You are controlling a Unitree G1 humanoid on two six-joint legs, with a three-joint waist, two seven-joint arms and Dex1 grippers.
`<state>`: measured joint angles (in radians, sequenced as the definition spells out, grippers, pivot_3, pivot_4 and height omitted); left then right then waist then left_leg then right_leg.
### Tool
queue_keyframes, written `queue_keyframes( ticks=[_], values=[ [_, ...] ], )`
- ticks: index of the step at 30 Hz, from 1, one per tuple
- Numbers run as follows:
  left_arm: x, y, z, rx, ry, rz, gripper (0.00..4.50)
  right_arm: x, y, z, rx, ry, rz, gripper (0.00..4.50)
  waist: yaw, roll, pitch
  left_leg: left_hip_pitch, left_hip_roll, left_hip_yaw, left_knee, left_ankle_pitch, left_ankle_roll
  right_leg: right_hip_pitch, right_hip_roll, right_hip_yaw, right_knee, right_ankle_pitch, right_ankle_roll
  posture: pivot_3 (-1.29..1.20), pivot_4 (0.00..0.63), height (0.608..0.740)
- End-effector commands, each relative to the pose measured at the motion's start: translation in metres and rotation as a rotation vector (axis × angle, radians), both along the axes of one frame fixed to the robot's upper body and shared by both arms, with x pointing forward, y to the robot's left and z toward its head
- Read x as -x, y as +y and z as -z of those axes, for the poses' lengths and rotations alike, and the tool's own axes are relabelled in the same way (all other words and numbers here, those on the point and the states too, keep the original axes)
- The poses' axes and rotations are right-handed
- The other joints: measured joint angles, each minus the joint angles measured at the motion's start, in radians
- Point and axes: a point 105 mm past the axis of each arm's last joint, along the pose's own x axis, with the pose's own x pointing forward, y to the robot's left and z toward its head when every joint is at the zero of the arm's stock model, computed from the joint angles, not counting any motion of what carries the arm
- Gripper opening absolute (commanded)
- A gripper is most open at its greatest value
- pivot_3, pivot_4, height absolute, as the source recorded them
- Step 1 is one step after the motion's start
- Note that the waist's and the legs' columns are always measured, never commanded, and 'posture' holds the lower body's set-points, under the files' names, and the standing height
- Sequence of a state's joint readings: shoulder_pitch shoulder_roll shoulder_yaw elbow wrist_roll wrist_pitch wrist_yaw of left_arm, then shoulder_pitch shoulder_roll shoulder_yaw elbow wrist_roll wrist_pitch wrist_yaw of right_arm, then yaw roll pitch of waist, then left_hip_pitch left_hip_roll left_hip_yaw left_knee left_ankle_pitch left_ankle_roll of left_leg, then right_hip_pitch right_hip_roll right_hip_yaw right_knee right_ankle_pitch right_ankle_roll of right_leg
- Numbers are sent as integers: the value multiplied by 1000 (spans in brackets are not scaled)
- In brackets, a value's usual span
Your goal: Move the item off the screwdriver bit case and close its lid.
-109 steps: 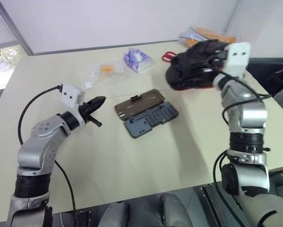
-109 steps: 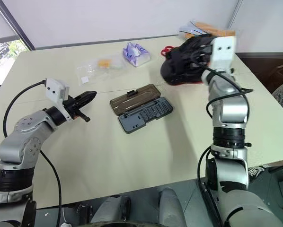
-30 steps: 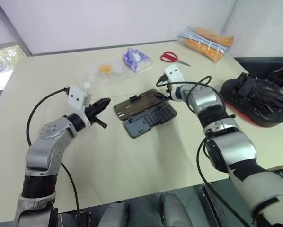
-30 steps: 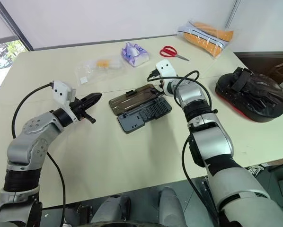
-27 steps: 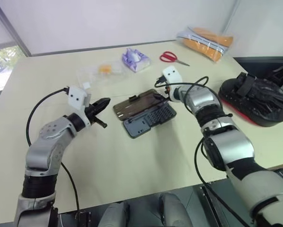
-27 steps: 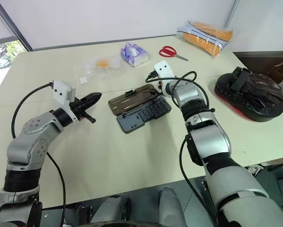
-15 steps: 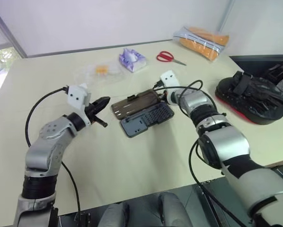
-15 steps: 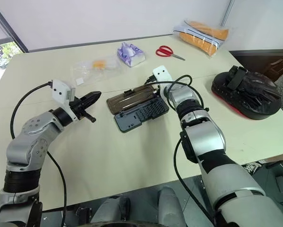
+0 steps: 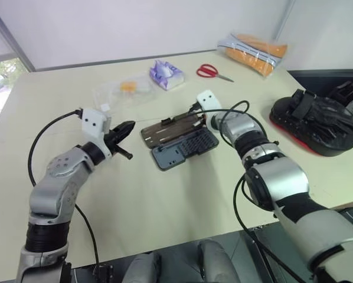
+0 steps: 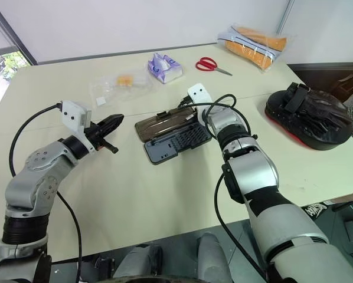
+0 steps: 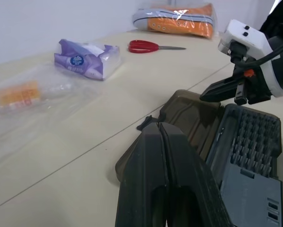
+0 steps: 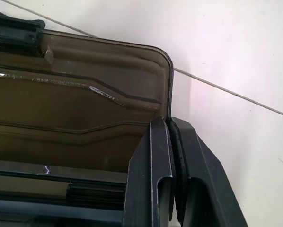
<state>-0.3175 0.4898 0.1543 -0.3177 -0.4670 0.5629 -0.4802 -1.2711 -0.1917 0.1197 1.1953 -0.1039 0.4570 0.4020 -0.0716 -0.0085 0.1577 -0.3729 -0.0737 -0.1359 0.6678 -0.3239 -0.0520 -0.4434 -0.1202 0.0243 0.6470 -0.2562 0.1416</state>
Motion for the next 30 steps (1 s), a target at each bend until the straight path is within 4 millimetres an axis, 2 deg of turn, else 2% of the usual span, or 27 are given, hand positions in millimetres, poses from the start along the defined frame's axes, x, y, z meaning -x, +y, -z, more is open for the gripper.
queue_keyframes(
  ticks=[1, 6, 17, 24, 30],
  values=[
    [4, 4, -14, 1, -53, -11, 0, 11, 2, 18, 8, 113, -10, 38, 0, 0, 0, 0, 0, 0, 0, 0, 0, 0, 0, 0, 0, 0, 0, 0, 150, 740],
    [3, 3, -13, 1, -51, -5, 0, 28, -5, 30, 14, 209, -8, 38, 3, 0, -1, 0, 0, -1, 0, 0, 0, 0, 0, 0, 0, 0, 0, 0, 150, 740],
    [2, 2, -11, 1, -45, 4, 0, 76, -44, 16, 17, 272, 100, 38, 34, 0, -2, 0, -1, -2, 1, 0, 0, 1, -1, -2, 0, 0, 0, 0, 150, 740],
    [1, 0, -9, 1, -36, 13, 0, 101, -49, 10, -57, 373, 179, 38, 37, 0, -2, 0, -1, -2, 1, 0, 0, 1, -1, -1, -1, 0, 0, 0, 150, 740],
    [-2, -1, -10, -1, -38, 25, 0, 106, -51, 11, -88, 380, 180, 38, 37, 0, -2, 0, -1, -2, 1, 0, 0, 1, -1, -2, -1, 0, 0, 0, 150, 740]
  ],
)
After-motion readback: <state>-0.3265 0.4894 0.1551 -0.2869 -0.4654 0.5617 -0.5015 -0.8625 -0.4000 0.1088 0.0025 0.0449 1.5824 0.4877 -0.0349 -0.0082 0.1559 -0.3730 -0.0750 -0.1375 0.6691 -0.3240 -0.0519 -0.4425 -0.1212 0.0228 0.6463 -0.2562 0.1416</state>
